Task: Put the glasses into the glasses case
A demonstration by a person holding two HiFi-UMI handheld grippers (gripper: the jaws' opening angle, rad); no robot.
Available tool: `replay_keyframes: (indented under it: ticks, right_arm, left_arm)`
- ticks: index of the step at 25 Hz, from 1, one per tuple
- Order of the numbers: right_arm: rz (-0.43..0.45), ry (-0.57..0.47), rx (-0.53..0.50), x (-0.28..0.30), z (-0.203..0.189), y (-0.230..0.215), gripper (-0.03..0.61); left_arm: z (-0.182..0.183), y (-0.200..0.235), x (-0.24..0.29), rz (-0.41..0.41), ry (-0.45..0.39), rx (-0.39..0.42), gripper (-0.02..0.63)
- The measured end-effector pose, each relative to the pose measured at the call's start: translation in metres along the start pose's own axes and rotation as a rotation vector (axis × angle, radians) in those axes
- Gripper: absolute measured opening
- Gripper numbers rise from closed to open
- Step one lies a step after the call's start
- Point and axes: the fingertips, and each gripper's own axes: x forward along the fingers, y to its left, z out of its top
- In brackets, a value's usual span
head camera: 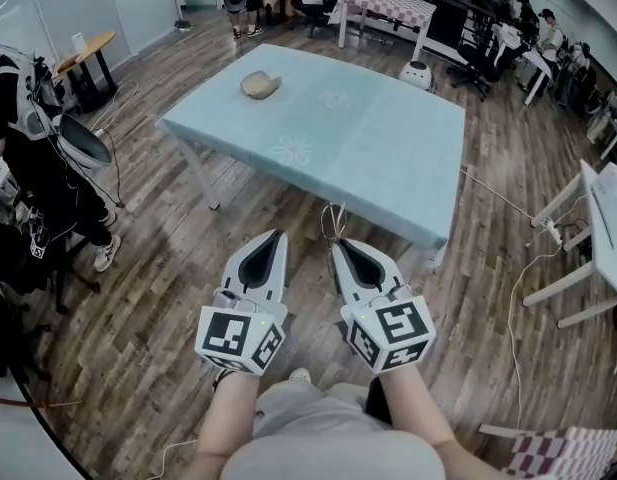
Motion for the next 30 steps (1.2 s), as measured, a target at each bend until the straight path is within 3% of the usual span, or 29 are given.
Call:
replay_keyframes:
  ticks: [18,30]
  right_arm:
    - [0.051,0.017,-0.009,0.057,0.000,0.002,0.026]
    - [0.075,-0.012,0.007,0.142,0.014,-0.012,0.026]
  left_arm:
    - [-0.005,0.047,0.025,0.023,0.003,-0.015,0.006]
    - [-0.004,0.110,0.074,0.039,0.015,0.018,0.007]
